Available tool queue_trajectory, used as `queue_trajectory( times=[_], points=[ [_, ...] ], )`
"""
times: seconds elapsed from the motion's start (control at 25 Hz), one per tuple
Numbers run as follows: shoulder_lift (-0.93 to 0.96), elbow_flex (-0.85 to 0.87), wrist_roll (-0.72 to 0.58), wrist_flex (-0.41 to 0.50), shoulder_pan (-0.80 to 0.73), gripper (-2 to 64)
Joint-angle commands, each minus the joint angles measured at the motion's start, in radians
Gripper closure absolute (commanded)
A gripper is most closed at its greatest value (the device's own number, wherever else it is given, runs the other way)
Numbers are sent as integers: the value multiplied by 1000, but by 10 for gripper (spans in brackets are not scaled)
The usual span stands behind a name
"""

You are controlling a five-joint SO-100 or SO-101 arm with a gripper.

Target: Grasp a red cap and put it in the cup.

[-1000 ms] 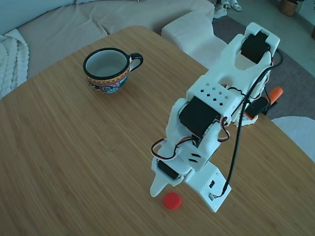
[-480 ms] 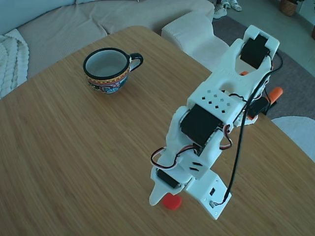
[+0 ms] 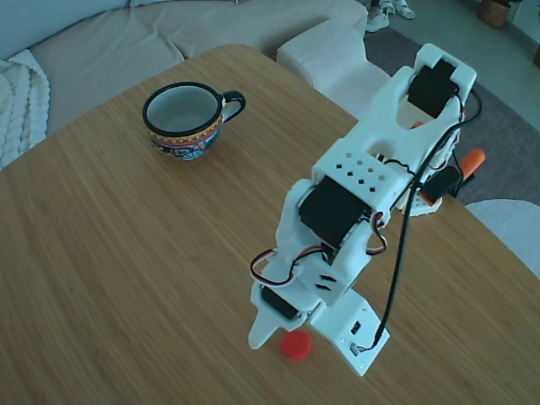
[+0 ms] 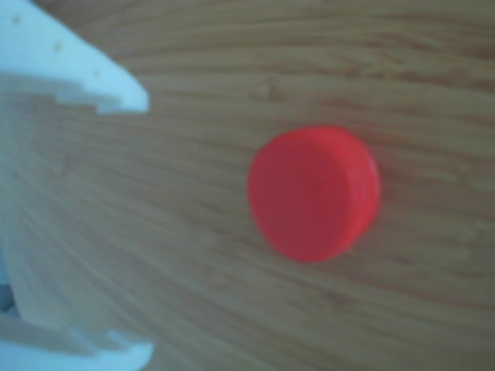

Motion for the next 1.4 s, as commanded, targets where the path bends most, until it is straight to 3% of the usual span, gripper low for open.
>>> queue_trajectory(
  times=[0.0, 0.52, 1.36],
  points=[
    [17, 6, 8, 2, -3, 250],
    [15, 18, 26, -14, -149, 250],
    [-92, 9, 26, -41, -129, 250]
  ],
)
